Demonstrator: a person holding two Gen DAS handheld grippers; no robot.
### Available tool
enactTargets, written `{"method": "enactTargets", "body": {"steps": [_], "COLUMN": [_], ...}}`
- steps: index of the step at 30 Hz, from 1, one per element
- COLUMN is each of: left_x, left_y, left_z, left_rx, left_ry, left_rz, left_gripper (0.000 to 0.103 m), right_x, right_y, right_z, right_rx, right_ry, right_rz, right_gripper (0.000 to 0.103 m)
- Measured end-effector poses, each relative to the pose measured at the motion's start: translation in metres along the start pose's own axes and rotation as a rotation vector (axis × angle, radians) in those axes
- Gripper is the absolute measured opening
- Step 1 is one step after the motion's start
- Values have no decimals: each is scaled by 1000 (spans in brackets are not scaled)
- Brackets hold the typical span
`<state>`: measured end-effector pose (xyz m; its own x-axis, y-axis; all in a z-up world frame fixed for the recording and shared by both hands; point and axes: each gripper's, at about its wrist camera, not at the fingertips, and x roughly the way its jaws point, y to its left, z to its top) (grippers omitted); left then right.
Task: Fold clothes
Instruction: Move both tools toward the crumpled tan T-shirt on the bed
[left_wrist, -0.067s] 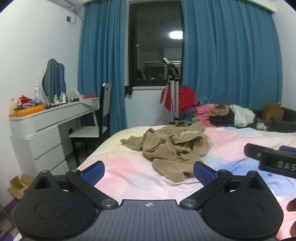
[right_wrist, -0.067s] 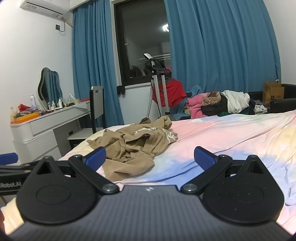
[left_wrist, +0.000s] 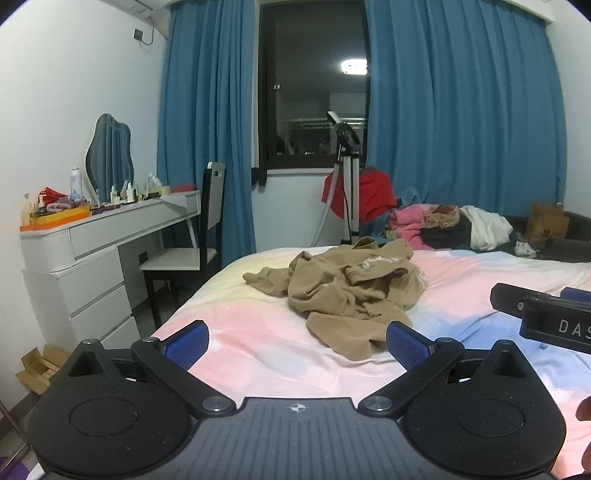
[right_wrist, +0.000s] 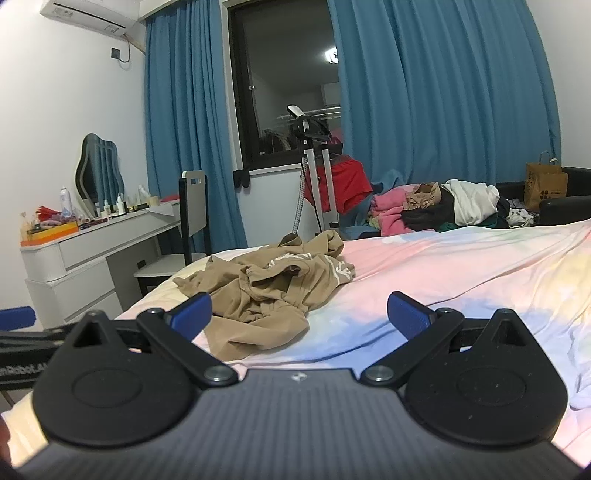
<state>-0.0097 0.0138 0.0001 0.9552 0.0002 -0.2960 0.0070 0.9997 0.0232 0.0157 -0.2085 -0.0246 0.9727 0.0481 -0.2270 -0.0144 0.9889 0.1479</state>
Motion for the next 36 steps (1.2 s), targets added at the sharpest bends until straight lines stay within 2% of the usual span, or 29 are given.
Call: {"method": "enactTargets", "body": {"steps": [5, 7, 11, 16, 19, 21, 22, 24, 25, 36], "left_x": [-16, -21, -5, 0, 1, 1, 2, 3, 3, 8], "left_y": [23, 31, 10, 6, 3, 3, 2, 2, 1, 0], "left_z": [-5, -3, 4, -1, 0, -1, -2, -2, -3, -9], "left_rx": [-56, -36, 18, 9, 21, 18, 17, 14, 13, 9], "left_ry": [-18, 2, 43, 25, 23, 26, 27, 30, 32, 45], "left_rz": [-25, -12, 19, 22, 29, 24, 21, 16, 13, 3], "left_gripper": [103, 103, 103, 103, 103, 103, 103, 103, 103, 103], "right_x": [0, 0, 5, 0, -1, 1, 0, -1, -1, -11], "right_y": [3, 4, 7, 3, 3, 3, 2, 0, -1, -14], "right_z": [2, 2, -2, 0, -1, -1, -1, -1, 0, 11], "right_rx": [-20, -28, -46, -34, -39, -40, -33, -18, -14, 54], "right_ry": [20, 28, 30, 17, 4, 6, 5, -1, -8, -86], "right_rz": [-10, -14, -26, -28, -26, -32, -30, -23, -29, -68], "right_gripper": [103, 103, 103, 102, 93, 71, 70, 57, 54, 53]}}
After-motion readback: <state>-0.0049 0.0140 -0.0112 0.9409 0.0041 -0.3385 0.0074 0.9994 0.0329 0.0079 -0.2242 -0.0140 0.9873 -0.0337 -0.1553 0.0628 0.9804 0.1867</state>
